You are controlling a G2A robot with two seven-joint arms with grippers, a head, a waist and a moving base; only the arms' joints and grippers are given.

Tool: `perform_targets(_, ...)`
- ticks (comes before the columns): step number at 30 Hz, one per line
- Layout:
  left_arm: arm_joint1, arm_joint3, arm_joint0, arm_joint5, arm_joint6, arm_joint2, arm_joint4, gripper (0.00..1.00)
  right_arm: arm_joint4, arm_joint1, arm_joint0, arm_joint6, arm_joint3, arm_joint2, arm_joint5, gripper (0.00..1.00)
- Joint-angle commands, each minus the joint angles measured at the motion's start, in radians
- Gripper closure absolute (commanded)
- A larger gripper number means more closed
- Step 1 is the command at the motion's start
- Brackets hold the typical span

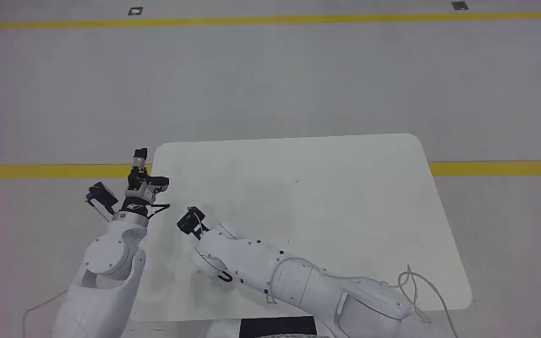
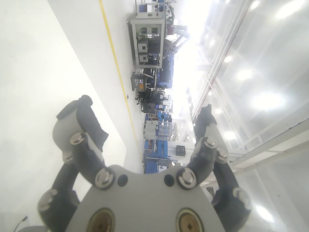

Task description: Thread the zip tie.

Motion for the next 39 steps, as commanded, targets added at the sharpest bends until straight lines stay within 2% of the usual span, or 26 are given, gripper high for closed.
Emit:
perform_targets(1,0.000,0.000,0.000,0.000,0.000,0.000,0.000,0.00,-0.007,-0.002,-0.004,0.000,0.004,0.005,-0.006,0.87)
perform_targets(15,0.000,0.000,0.000,0.000,0.000,0.000,0.000,0.00,-0.008,-0.033,-0.010,-0.021,0.074,0.036,-0.065,0.87)
perform_targets(21,0.000,0.000,0.000,0.000,0.000,0.000,0.000,0.00,0.003,-0.040,-0.002,-0.026,0.096,0.038,-0.064,1.00)
perform_targets(26,0.000,0.000,0.000,0.000,0.000,0.000,0.000,0.00,0.008,-0.042,0.003,-0.022,0.098,0.035,-0.057,1.00)
perform_targets(27,0.000,0.000,0.000,0.000,0.000,0.000,0.000,0.00,0.008,-0.043,0.004,-0.019,0.096,0.036,-0.057,0.95)
perform_targets(28,0.000,0.000,0.000,0.000,0.000,0.000,0.000,0.00,0.007,-0.042,0.004,-0.017,0.094,0.036,-0.060,0.84)
perform_targets(30,0.000,0.000,0.000,0.000,0.000,0.000,0.000,0.00,0.007,-0.042,0.003,-0.012,0.094,0.037,-0.073,0.76)
perform_targets(32,0.000,0.000,0.000,0.000,0.000,0.000,0.000,0.00,0.015,-0.042,0.002,-0.008,0.103,0.038,-0.088,0.73)
perform_targets(39,0.000,0.000,0.000,0.000,0.000,0.000,0.000,0.00,0.069,-0.051,0.016,-0.007,0.142,0.038,-0.117,0.73)
